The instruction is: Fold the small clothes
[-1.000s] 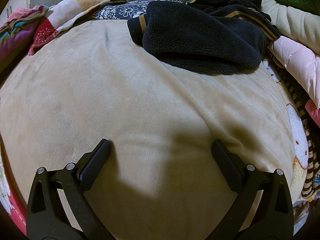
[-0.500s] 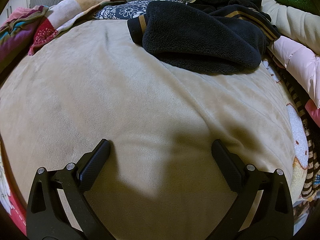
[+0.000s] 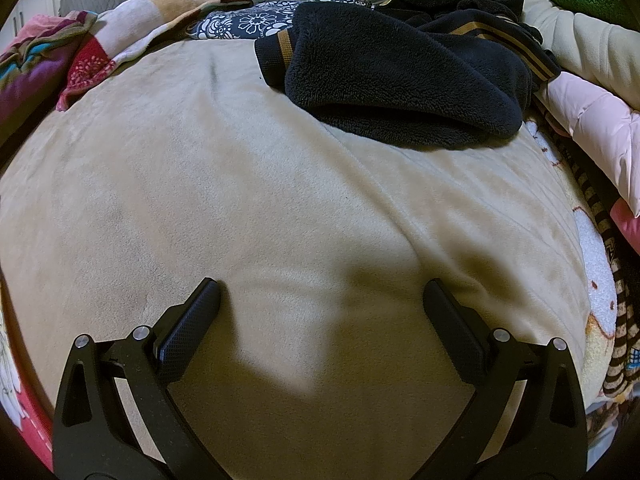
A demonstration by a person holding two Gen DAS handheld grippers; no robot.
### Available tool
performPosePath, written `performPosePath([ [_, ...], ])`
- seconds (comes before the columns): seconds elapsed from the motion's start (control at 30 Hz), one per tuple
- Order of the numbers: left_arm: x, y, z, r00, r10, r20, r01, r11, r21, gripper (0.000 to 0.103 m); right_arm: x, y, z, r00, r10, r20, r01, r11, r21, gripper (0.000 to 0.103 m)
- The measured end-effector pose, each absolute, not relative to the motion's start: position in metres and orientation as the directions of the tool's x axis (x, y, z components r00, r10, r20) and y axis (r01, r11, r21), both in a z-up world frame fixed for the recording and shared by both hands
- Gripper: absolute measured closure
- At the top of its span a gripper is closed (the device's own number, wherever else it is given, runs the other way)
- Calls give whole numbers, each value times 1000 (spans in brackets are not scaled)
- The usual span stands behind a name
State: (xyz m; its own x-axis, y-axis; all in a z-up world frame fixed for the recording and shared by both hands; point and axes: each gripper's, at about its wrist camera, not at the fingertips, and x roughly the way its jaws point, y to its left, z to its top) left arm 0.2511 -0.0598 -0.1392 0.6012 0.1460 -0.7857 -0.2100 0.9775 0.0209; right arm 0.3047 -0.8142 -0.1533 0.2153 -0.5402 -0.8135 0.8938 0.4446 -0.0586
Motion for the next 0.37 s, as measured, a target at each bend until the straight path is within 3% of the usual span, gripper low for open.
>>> performPosePath([
  [0.37,254,-61,-140,591,160,-790,-210,977,40,4,305,-814,-153,216,-540,-813,894,444,-58,8],
])
